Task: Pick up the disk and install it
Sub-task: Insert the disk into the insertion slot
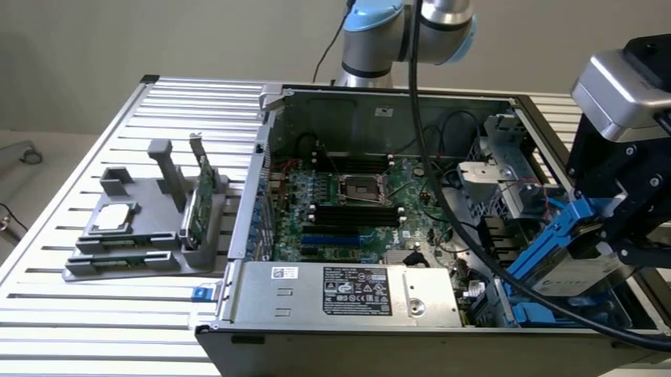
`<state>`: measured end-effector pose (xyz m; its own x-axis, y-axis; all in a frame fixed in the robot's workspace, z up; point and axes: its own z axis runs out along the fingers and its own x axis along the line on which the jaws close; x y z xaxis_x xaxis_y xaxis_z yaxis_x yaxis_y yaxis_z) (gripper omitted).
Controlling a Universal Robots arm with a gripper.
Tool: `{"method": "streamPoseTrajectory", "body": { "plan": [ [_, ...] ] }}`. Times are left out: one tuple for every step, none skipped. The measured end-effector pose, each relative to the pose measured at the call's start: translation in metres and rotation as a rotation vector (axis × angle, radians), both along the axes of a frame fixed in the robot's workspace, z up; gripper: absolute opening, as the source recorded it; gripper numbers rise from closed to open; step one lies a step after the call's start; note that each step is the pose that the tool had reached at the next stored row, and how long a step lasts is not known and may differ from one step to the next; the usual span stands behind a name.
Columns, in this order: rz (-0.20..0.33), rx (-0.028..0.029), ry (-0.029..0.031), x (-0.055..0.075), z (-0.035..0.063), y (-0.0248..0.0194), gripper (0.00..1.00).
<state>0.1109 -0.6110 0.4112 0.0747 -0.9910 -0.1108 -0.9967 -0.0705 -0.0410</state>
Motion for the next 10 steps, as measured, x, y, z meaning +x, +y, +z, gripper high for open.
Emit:
{"method": "streamPoseTrajectory", "body": {
  "plan": [
    [0.002,0.0019,0.0002,0.0001,-0.0002,-0.0002,0.33],
    [0.004,0.004,0.0004,0.0003,-0.0004,-0.0005,0.34],
    [0.005,0.006,0.0007,0.0005,-0.0006,-0.0007,0.34],
    [0.007,0.008,0.0009,0.0006,-0.0007,-0.001,0.34],
    [0.009,0.0101,0.0012,0.0008,-0.0009,-0.0012,0.34],
    [0.011,0.0132,0.0014,0.001,-0.0012,-0.0014,0.34],
    [0.012,0.0168,0.0014,0.0011,-0.0016,-0.0016,0.35],
    [0.013,0.0189,0.0015,0.0012,-0.0015,-0.0019,0.35],
    [0.014,0.0201,0.0015,0.0011,-0.0012,-0.0021,0.42],
    [0.015,0.0213,0.0015,0.0011,-0.0011,-0.0021,0.42]
  ]
}}
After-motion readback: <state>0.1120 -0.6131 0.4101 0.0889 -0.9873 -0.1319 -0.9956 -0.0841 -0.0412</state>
